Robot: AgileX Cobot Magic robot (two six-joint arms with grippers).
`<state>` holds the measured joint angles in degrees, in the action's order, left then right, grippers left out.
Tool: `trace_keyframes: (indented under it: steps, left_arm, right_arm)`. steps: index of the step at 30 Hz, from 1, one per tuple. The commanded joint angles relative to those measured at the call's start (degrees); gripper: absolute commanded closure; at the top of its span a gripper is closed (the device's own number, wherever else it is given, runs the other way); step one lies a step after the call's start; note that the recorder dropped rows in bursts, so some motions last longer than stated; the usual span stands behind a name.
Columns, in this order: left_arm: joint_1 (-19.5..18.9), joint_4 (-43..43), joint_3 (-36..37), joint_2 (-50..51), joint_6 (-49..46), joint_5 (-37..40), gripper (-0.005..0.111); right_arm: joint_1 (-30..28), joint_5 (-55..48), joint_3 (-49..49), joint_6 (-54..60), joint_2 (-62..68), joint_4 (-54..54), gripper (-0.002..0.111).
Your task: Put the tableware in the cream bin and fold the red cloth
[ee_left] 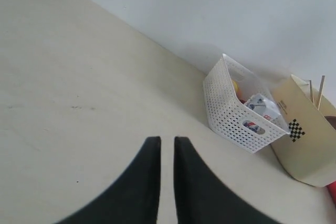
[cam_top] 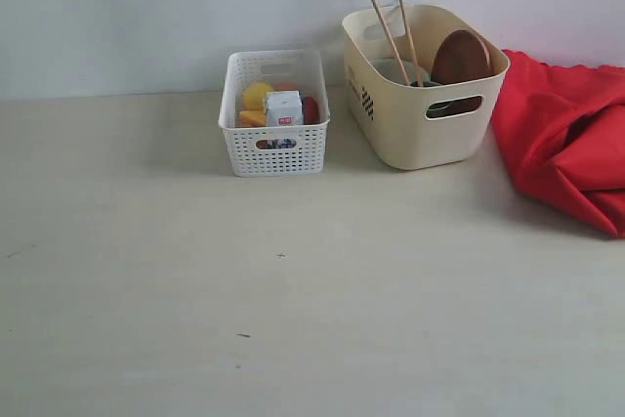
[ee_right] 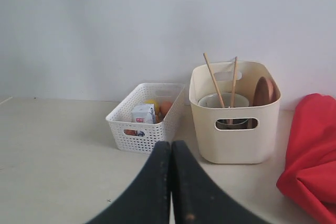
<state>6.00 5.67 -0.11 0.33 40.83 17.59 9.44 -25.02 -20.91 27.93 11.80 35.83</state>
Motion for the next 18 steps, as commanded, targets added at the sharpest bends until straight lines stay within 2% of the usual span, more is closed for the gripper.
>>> trace_keyframes:
  steps: [1, 2, 3, 4, 6, 12, 18]
  left_arm:
    - [-0.1, 0.9, 0.1, -0.3, -7.7, 0.6, 0.095]
    - [-0.1, 0.4, 0.1, -0.3, -15.1, 0.5, 0.095]
    - [-0.1, -2.5, 0.1, -0.3, -28.4, 0.5, 0.095]
    - [-0.1, -4.5, 0.1, -0.3, -34.9, -0.1, 0.095]
    - [-0.2, -6.9, 0.1, -0.3, -41.7, -1.0, 0.095]
    - [-2.1, -7.9, 0.1, -0.3, -42.1, -1.0, 0.095]
    - [-2.0, -7.5, 0.1, -0.3, -42.1, -1.0, 0.095]
  right_arm:
    - [0.2, 0.8, 0.1, -0.1, 0.2, 0.3, 0.108]
    - [0.2, 0.8, 0.1, -0.1, 0.2, 0.3, 0.108]
    - [0.2, 0.8, 0.1, -0.1, 0.2, 0.3, 0.108]
    - [0.2, 0.8, 0.1, -0.1, 0.2, 0.3, 0.108]
    - [0.2, 0.8, 0.1, -0.1, 0.2, 0.3, 0.108]
    - [0.2, 0.8, 0.1, -0.1, 0.2, 0.3, 0.108]
    - [0.2, 0.8, 0.1, -0.1, 0.2, 0.3, 0.108]
